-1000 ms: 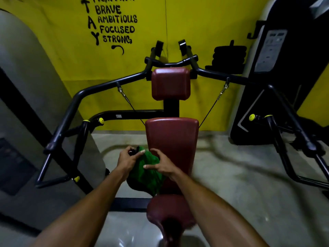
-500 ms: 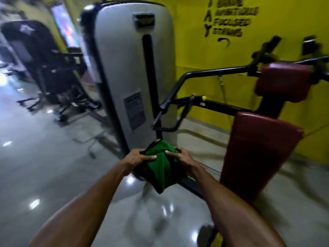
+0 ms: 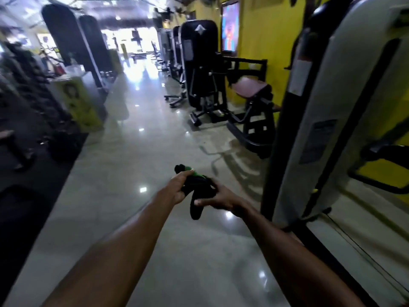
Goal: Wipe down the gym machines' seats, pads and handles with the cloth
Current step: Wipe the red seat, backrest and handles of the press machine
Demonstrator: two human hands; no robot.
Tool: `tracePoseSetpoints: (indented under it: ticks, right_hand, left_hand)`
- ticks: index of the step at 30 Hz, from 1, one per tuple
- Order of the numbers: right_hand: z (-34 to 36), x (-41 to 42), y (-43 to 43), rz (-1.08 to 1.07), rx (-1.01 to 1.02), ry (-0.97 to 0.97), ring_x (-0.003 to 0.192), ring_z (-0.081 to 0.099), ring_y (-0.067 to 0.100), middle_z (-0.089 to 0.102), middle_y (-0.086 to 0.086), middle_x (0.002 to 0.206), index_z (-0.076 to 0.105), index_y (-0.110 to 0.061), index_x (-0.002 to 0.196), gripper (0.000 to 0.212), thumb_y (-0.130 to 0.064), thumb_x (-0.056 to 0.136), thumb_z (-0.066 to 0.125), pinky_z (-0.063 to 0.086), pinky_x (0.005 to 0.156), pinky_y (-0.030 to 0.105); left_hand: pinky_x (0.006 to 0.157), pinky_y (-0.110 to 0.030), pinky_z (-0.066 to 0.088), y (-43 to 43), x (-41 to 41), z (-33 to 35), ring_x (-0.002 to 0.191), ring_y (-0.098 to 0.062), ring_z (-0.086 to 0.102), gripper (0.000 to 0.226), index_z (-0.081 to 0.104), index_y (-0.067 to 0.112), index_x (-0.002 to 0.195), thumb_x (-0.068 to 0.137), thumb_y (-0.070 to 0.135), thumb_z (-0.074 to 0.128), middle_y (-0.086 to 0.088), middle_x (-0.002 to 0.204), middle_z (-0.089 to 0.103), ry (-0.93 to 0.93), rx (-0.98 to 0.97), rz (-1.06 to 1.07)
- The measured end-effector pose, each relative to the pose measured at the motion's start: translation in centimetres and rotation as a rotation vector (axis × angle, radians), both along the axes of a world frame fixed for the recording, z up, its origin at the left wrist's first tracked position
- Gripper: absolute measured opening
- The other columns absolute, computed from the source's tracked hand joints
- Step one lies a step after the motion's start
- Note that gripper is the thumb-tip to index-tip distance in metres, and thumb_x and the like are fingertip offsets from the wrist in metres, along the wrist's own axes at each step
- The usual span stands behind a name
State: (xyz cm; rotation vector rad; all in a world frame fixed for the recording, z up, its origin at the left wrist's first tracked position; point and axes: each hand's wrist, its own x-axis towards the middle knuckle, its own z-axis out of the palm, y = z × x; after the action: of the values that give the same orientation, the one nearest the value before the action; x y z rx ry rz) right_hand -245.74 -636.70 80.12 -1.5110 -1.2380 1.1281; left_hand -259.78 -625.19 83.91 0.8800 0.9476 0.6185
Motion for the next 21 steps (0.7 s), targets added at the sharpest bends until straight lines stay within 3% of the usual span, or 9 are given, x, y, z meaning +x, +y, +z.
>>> tracePoseSetpoints:
  ticks: [2,5,8,10,13,16,18,21]
  right_hand:
    - [-0.7,-2.3,4.7,0.007,0.008,-0.085,0.109,0.069,0.013,0.071,-0.003,0.122,0.056,-0.03,0.141,0.082,-0.032,0.067,0.092,0.058,0.083,0.035]
    - [-1.4,-3.9,11.2,-0.002,0.056,-0.212,0.092,0.069,0.014,0.077,0.009,0.109,0.071,-0.015,0.126,0.053,-0.028,0.075,0.073,0.055,0.079,0.037]
    - [-1.2,-4.5,17.5,-0.015,0.098,-0.245,0.085,0.066,0.009,0.075,-0.001,0.095,0.077,-0.008,0.111,0.025,-0.013,0.086,0.076,0.053,0.076,0.032]
    - [-0.7,-5.0,22.0,-0.021,0.11,-0.262,0.068,0.059,0.001,0.068,-0.008,0.074,0.078,-0.015,0.09,0.01,-0.021,0.084,0.084,0.046,0.065,0.026]
    - [0.6,-6.0,30.0,0.058,0.088,-0.25,0.056,0.056,0.002,0.064,-0.008,0.063,0.074,-0.018,0.074,0.031,-0.044,0.072,0.091,0.044,0.055,0.024]
    - [2.1,-6.2,37.3,0.208,0.039,-0.149,0.053,0.056,0.012,0.063,0.0,0.064,0.076,-0.008,0.086,0.045,-0.052,0.078,0.085,0.041,0.049,0.025]
    - [2.7,-5.6,42.1,0.305,0.03,-0.101,0.054,0.054,0.015,0.06,0.003,0.066,0.076,-0.003,0.095,0.049,-0.05,0.086,0.078,0.039,0.048,0.027]
    - [3.8,-5.2,49.4,0.356,0.011,-0.169,0.065,0.061,0.016,0.071,0.008,0.077,0.08,-0.014,0.1,0.042,-0.054,0.089,0.073,0.046,0.058,0.033]
  left_hand:
    - [0.055,-0.03,0.059,3.6,-3.0,-0.2,0.063,-0.024,0.07,0.022,0.062,0.0,0.101,0.087,0.013,0.072,-0.016,0.081,0.066,-0.009,-0.026,0.093]
    - [0.056,-0.034,0.057,8.9,-7.0,-0.7,0.07,-0.027,0.07,0.036,0.063,0.003,0.102,0.079,0.023,0.081,-0.014,0.085,0.068,0.045,-0.036,0.209]
    - [0.061,-0.033,0.053,13.7,-10.2,-1.2,0.085,-0.026,0.066,0.061,0.064,0.011,0.109,0.067,0.052,0.083,-0.01,0.1,0.069,0.237,-0.007,0.302]
    - [0.065,-0.033,0.05,16.8,-11.8,-1.3,0.081,-0.024,0.062,0.072,0.061,0.013,0.109,0.064,0.066,0.079,-0.005,0.098,0.065,0.329,0.054,0.255]
    - [0.085,-0.043,0.054,22.1,-13.0,-1.1,0.101,-0.02,0.062,0.088,0.053,0.023,0.125,0.059,0.076,0.076,0.0,0.116,0.062,0.368,0.18,0.087]
    - [0.102,-0.051,0.044,28.0,-13.1,0.0,0.115,-0.015,0.057,0.079,0.049,0.035,0.132,0.064,0.068,0.073,0.008,0.13,0.058,0.406,0.265,-0.072]
    - [0.105,-0.051,0.041,32.6,-13.4,0.7,0.117,-0.015,0.057,0.067,0.055,0.038,0.127,0.069,0.065,0.074,0.01,0.13,0.06,0.439,0.316,-0.088]
    - [0.093,-0.039,0.046,38.4,-14.8,2.0,0.109,-0.013,0.06,0.053,0.061,0.032,0.123,0.077,0.051,0.078,0.009,0.119,0.065,0.542,0.394,-0.112]
